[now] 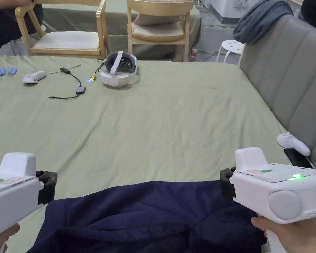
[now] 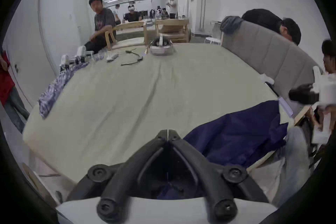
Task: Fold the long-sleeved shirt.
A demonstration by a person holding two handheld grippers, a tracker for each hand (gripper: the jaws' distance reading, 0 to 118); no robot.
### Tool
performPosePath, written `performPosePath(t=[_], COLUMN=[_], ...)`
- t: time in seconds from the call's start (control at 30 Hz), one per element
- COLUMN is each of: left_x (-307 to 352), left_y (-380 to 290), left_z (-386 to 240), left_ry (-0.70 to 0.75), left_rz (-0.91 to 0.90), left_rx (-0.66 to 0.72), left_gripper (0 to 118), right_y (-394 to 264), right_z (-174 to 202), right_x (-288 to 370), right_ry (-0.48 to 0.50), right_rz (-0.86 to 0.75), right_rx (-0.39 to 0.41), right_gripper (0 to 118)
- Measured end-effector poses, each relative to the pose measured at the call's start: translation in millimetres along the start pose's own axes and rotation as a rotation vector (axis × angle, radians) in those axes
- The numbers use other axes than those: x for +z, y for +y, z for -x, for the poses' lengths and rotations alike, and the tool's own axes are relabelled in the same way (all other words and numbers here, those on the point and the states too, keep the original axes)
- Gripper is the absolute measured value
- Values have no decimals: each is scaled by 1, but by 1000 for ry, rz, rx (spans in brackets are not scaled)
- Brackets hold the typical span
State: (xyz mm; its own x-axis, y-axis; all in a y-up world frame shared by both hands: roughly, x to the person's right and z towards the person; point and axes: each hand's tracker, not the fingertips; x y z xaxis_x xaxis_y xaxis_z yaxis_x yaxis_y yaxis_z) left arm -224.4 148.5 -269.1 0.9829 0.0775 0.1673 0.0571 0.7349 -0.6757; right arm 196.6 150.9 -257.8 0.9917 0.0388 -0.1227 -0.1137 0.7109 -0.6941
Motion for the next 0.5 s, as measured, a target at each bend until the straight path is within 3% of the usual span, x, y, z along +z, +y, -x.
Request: performPosePath(t=[0.03,0.07,0.13,0.17,0.23,0.33,0.47,0.5], left_x=[-2,-4,-15,-24,-34,-63,-88,-111], left_y=[0,-2,-13,-19,-29,-52,-77,-90], left_z=[7,17,43,57,97,141,115,135], left_ry=[-29,-85,-145,-187,-217,-286,-418,-441], left_rz=[-17,-28,-14,26,86,227,375,430], left_rx=[56,134,281,340,449,564,665,685], left_gripper=[7,23,90,111,105,107,107,107], right_y=[-1,-4,-6,-6,-12,-16,-22,-23], right_z=[1,1,2,4,6,8,7,8], right_x=[2,1,1,1,-4,-8,-22,-24], right_ry=[30,59,95,88,77,79,101,98], right_rz=[-20,-29,-5,0,20,46,80,88], right_rx=[-32,-52,-46,-39,-13,-6,-13,-10], right_gripper=[1,1,1,1,1,1,2,2])
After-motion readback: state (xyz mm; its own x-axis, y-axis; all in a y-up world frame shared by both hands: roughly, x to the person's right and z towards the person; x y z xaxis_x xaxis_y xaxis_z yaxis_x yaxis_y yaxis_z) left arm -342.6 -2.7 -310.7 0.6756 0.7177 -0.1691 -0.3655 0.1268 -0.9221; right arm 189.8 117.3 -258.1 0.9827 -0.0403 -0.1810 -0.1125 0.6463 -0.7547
